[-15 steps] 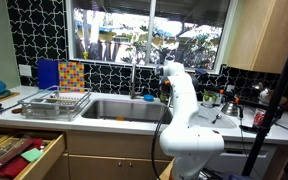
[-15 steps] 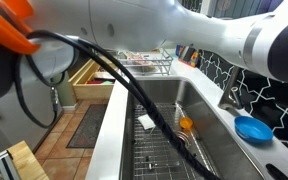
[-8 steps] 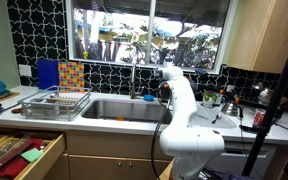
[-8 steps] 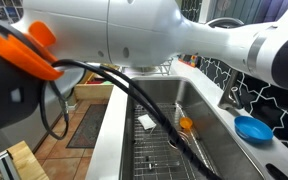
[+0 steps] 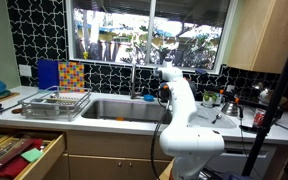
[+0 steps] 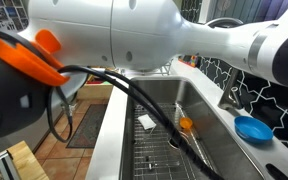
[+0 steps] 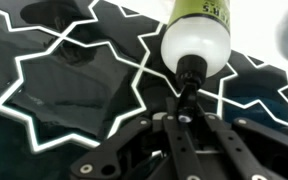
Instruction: Exchange the two hand wash soap bottled on the sink, then put the hand wash soap on the blue plate next to the edge
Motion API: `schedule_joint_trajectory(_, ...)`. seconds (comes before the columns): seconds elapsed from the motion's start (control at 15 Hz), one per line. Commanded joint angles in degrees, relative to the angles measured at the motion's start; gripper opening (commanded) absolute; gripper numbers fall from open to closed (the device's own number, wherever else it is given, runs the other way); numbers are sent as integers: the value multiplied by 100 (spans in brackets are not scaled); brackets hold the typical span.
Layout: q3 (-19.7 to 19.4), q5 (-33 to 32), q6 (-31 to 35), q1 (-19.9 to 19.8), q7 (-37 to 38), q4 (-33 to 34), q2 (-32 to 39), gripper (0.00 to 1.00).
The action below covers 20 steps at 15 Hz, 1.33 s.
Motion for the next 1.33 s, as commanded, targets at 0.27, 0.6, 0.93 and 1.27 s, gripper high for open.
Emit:
schedule_joint_trajectory(0.27, -18, 32, -340, -37, 144, 465, 189, 4)
schedule_joint_trajectory(0.6, 91, 156, -413, -55, 279, 563, -28, 4)
schedule_joint_trajectory(0.93, 277, 327, -678, -2, 305, 598, -267, 4)
schedule_joint_trajectory(1.27, 696, 726, -825, -10, 273, 394, -574, 4)
